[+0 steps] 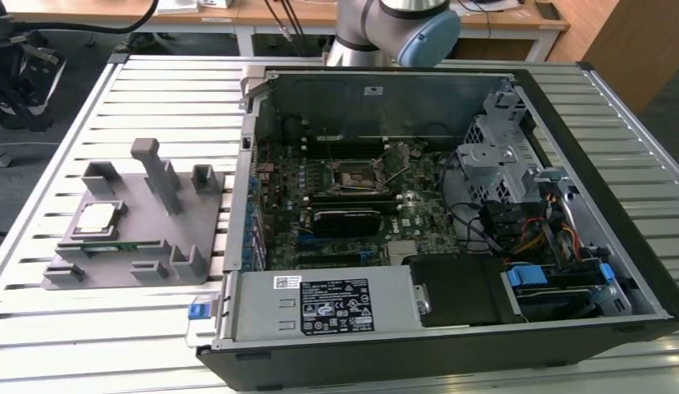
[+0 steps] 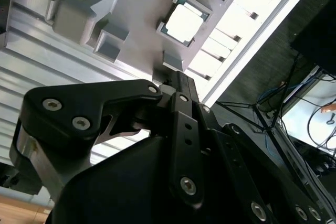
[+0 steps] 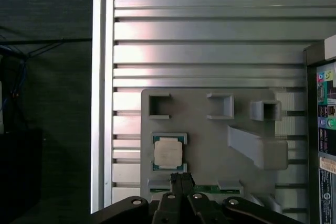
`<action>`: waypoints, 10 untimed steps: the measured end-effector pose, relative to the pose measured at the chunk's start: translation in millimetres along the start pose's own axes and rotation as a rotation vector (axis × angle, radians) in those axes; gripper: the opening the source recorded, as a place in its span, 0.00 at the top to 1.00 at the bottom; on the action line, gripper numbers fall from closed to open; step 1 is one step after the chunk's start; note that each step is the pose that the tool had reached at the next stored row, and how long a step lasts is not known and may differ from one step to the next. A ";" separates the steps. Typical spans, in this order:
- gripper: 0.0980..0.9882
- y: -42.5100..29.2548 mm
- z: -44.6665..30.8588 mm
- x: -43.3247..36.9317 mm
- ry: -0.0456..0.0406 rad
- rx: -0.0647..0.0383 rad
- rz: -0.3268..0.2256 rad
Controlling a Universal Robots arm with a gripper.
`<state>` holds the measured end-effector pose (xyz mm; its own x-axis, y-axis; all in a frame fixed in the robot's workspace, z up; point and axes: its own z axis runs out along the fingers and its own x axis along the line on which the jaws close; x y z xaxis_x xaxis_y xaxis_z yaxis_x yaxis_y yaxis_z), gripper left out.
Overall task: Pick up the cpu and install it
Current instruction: 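Reach for the cpu, then pick up the cpu and move it towards the insertion slot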
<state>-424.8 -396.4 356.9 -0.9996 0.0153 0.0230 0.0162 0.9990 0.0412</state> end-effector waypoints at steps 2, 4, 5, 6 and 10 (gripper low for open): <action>0.99 -0.1 0.4 2.2 0.0000 0.000 0.000; 0.99 -0.1 0.8 4.7 0.0003 0.000 0.000; 0.99 -0.1 1.0 5.9 0.0003 0.000 0.000; 0.99 -0.2 1.2 7.3 0.0004 0.000 0.000; 0.99 -0.4 4.0 13.5 0.0005 0.000 0.000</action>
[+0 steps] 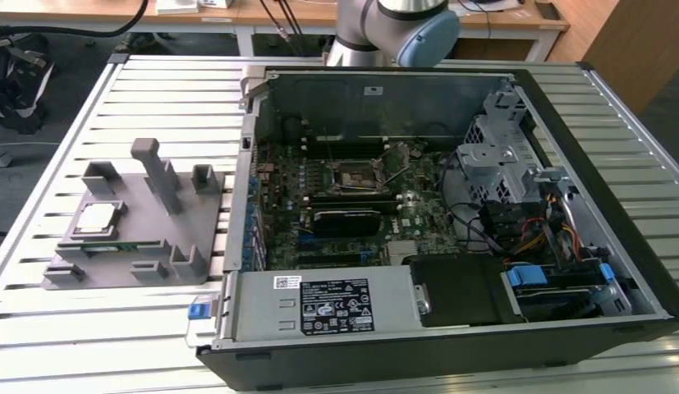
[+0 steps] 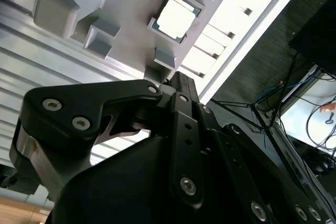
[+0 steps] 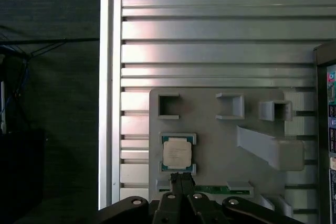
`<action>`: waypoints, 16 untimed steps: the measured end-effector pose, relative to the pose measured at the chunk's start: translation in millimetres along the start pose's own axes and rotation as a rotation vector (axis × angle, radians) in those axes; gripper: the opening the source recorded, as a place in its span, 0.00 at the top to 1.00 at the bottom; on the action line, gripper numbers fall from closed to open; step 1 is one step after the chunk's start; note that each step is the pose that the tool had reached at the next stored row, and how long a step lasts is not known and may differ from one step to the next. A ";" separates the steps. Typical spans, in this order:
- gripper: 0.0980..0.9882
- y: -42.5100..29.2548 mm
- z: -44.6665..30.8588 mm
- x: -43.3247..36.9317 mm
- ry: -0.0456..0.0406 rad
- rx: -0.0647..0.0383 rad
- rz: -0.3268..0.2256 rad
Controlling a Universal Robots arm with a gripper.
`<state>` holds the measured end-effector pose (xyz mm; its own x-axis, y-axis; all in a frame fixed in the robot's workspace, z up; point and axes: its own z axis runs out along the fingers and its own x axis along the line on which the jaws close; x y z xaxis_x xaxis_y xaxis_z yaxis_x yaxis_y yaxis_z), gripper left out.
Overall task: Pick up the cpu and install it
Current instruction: 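Pick up the cpu and move it towards the insertion slot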
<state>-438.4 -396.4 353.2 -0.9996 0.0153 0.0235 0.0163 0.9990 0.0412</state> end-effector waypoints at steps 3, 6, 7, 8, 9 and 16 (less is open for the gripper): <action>0.99 -0.2 1.7 1.2 0.0000 0.000 0.000; 0.99 -0.1 2.8 1.3 0.0000 0.001 0.000; 0.99 -0.2 3.3 1.3 0.0000 0.001 0.000; 0.99 -0.4 4.1 1.3 -0.0001 0.001 0.000; 0.99 -0.5 5.0 1.3 -0.0001 0.001 0.000; 0.98 -3.1 13.6 1.1 0.0001 0.001 -0.001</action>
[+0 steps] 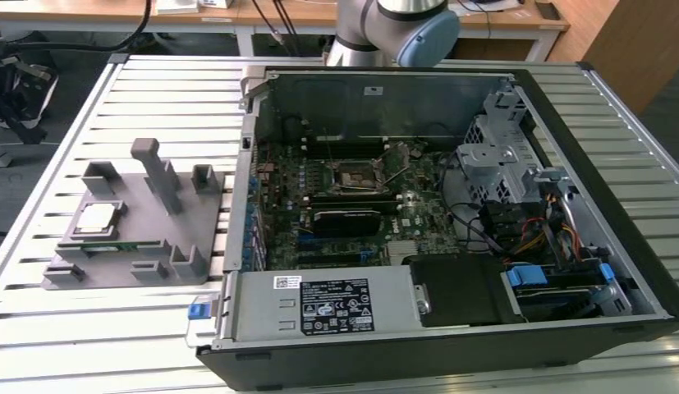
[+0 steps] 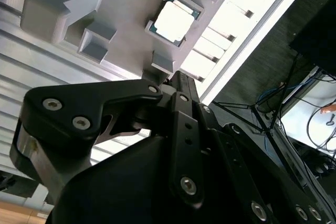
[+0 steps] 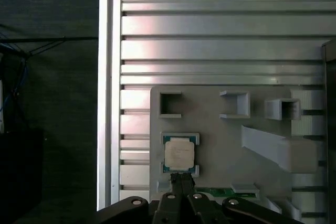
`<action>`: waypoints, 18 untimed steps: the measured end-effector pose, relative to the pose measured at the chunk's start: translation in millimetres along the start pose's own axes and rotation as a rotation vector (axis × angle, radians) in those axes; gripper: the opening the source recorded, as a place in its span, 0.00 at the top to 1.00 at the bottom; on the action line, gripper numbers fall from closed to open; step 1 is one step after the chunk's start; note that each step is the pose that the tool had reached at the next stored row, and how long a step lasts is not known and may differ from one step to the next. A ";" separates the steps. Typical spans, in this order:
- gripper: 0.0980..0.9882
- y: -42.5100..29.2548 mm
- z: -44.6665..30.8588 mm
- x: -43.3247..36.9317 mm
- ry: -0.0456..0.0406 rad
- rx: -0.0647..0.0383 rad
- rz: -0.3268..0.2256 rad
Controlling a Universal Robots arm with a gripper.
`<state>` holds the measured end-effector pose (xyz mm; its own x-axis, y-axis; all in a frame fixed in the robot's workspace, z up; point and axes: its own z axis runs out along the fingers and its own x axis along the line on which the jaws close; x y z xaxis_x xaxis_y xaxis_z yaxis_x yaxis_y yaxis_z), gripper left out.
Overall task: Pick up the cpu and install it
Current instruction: 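Pick up the cpu and move it towards the insertion slot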
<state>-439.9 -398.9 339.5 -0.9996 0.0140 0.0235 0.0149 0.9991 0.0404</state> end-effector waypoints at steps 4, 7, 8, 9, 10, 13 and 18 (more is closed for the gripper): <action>0.78 -1.6 4.5 -0.1 -0.0001 0.000 0.000; 0.71 -2.2 8.2 -0.3 -0.0002 0.000 0.000; 0.65 -2.4 9.6 -0.3 -0.0001 0.000 0.000; 0.65 -2.6 11.2 -0.3 -0.0002 0.000 0.000; 0.59 -2.8 12.9 -0.4 -0.0002 0.000 0.000; 0.45 -3.1 17.5 -0.4 -0.0002 0.000 0.000; 0.38 -3.9 24.3 -0.6 -0.0003 0.000 -0.001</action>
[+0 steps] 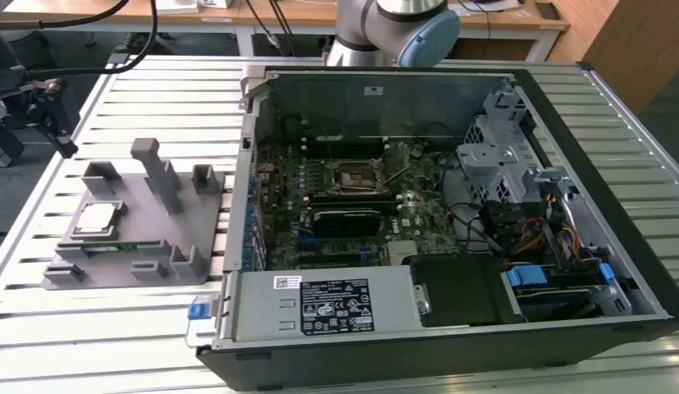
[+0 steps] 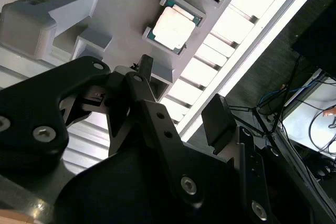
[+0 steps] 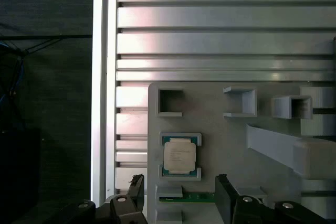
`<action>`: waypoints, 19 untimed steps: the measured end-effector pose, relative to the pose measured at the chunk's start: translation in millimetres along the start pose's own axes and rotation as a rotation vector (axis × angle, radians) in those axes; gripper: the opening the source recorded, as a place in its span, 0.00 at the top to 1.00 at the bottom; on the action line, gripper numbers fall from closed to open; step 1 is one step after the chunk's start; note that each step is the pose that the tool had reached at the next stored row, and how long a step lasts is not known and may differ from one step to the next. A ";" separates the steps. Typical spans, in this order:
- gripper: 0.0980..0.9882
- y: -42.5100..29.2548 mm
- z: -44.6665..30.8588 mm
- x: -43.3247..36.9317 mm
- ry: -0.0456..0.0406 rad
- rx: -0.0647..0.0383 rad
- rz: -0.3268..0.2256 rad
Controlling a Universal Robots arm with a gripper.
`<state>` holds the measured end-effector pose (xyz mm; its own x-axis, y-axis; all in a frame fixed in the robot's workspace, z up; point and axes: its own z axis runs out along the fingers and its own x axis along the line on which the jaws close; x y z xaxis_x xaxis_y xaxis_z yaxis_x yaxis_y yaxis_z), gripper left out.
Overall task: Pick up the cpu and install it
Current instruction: 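Pick up the cpu and move it towards the insertion slot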
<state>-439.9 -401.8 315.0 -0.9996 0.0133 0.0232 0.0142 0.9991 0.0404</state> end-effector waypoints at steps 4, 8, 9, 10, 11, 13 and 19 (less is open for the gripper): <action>0.38 -0.3 4.2 -0.1 0.0000 0.000 -0.002; 0.38 -0.5 9.0 -0.2 0.0001 0.000 -0.002; 0.38 -0.6 10.7 -0.2 0.0002 0.000 -0.003; 0.38 -0.7 12.7 -0.3 0.0001 0.000 -0.003; 0.38 -0.8 14.4 -0.3 0.0001 0.000 -0.003; 0.38 -0.9 18.1 -0.4 0.0001 0.000 -0.006; 0.38 -1.4 29.0 -0.7 0.0009 0.000 -0.025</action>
<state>-439.9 -402.0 285.9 -0.9997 -0.0113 0.0231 -0.0104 0.9991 0.0405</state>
